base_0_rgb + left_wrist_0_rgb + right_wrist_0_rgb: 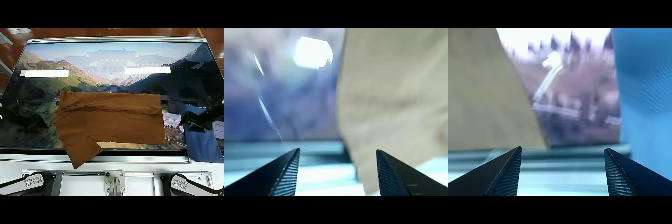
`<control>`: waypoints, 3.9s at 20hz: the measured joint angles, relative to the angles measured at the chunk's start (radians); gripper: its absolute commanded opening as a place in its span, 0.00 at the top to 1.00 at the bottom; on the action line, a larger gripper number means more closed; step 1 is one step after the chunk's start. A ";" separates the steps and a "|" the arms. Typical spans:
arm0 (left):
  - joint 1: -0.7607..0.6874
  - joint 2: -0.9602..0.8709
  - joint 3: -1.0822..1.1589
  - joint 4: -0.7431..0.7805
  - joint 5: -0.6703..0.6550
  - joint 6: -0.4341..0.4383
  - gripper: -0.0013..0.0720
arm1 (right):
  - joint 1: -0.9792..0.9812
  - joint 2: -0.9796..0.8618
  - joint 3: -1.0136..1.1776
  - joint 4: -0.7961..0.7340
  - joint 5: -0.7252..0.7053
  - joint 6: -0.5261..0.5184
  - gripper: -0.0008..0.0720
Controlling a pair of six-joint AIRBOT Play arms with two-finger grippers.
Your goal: Fold the shirts.
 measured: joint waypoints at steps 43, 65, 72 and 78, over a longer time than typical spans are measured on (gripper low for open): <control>-0.167 0.021 -0.305 -0.283 0.200 0.135 0.94 | 0.051 -0.052 -0.447 0.358 -0.295 -0.153 0.89; -0.181 -0.468 0.603 -0.477 0.250 0.041 0.93 | 0.341 -0.331 0.212 0.255 -0.552 0.083 0.87; -0.190 -0.598 0.660 -0.496 0.224 -0.033 0.33 | 0.336 -0.362 0.225 0.241 -0.568 0.063 0.17; -0.139 -0.581 0.666 -0.475 0.076 -0.069 0.34 | 0.253 -0.369 0.226 0.278 -0.518 0.082 0.06</control>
